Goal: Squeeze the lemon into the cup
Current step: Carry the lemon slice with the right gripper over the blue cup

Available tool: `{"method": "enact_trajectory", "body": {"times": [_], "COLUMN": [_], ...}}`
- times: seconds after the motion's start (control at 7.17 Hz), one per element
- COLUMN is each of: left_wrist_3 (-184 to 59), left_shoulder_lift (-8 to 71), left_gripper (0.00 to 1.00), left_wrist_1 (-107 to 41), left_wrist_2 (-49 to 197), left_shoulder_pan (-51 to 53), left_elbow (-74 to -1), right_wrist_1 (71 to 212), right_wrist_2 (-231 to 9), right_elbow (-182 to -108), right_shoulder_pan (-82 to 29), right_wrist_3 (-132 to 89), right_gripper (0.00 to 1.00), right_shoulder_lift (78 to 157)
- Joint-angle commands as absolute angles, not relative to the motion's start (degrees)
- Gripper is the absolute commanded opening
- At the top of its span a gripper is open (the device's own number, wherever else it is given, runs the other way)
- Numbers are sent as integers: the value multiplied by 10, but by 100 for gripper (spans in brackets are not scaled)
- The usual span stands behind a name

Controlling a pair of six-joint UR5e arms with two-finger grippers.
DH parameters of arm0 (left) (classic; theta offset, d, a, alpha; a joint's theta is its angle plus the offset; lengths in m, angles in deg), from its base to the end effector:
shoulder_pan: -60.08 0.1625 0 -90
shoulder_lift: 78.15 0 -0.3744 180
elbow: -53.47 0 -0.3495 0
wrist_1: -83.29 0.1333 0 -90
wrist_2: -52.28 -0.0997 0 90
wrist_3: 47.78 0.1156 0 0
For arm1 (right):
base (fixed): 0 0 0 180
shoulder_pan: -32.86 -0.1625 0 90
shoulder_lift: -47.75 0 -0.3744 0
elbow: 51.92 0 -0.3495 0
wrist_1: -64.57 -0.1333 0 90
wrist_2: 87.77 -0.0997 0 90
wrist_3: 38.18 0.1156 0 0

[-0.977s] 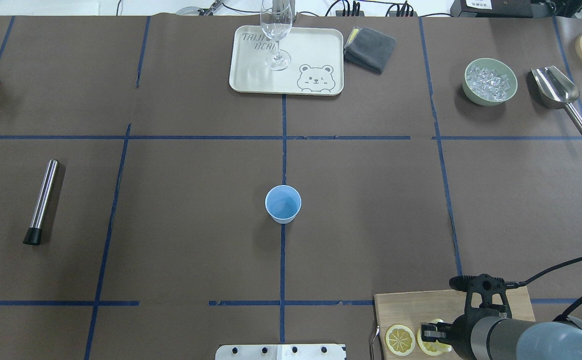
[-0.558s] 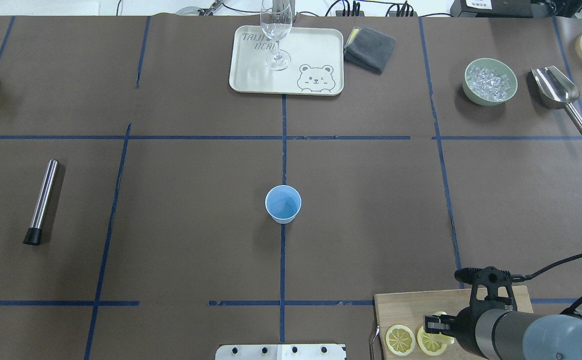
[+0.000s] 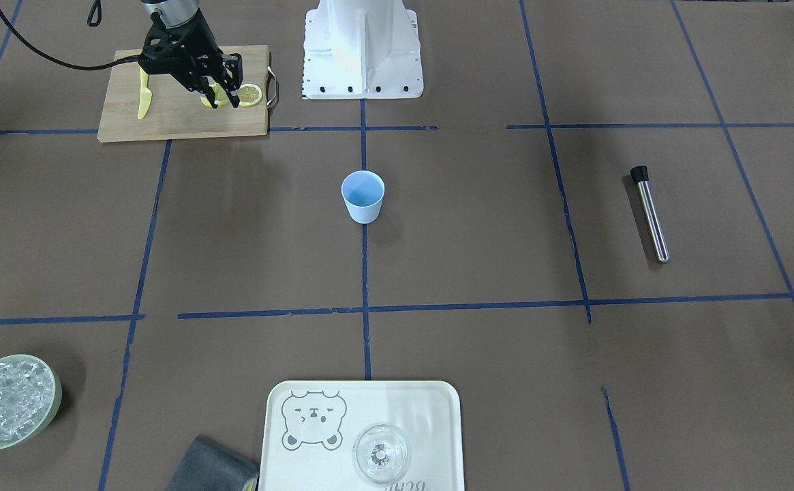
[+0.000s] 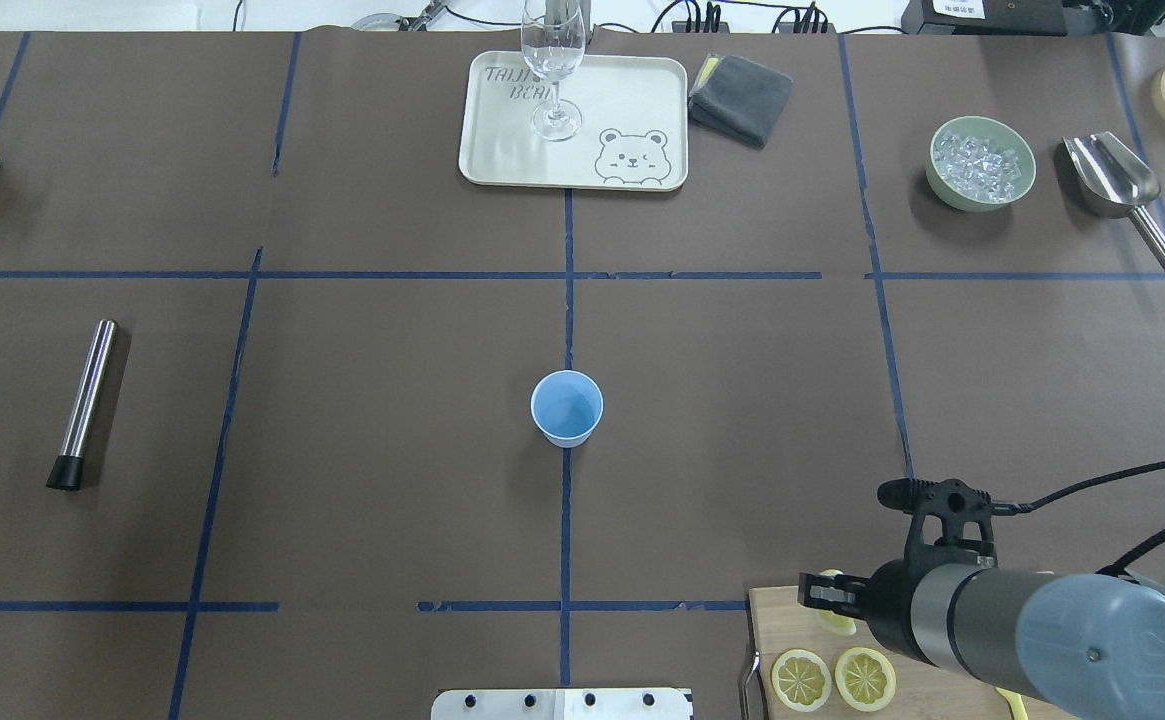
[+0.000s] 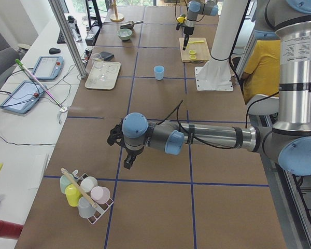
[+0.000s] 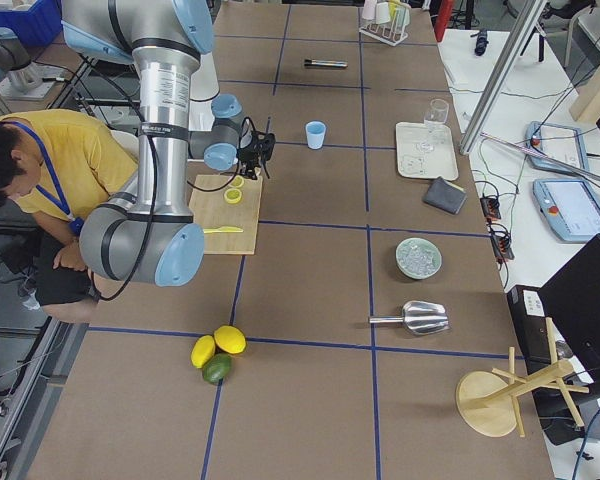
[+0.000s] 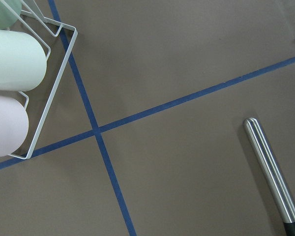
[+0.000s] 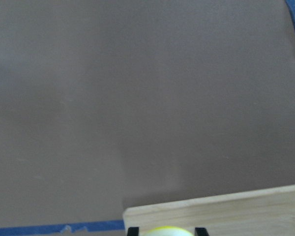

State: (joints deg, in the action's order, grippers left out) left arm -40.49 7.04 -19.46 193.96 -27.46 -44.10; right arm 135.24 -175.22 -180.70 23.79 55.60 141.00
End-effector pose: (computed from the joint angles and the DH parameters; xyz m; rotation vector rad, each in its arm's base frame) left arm -0.0240 -0.4344 0.5612 0.2904 0.8875 0.2797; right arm -0.3880 -0.2021 0.3181 0.0854 -0.9567 0.2281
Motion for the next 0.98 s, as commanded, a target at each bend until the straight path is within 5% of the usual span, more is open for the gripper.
{"method": "enact_trajectory", "body": {"times": [0.0,0.28,0.84], "left_wrist_3": [-405,-405,-405], "left_shoulder_lift": [67,67,61], "left_gripper": [100,100,100], "left_wrist_1": [-195,-195,-195], "left_wrist_2": [1940,1940,1940], "left_shoulder_pan": [-275,-275,-275], "left_elbow": [-441,-441,-441], "right_wrist_1": [1516,1565,1559], "right_wrist_2": [-1770,-1783,-1804], "right_elbow": [-1760,-1661,-1556], "right_shoulder_pan": [172,136,96], "right_wrist_3": [556,563,566], "right_gripper": [47,50,55], "right_shoulder_lift": [1220,1083,977]}}
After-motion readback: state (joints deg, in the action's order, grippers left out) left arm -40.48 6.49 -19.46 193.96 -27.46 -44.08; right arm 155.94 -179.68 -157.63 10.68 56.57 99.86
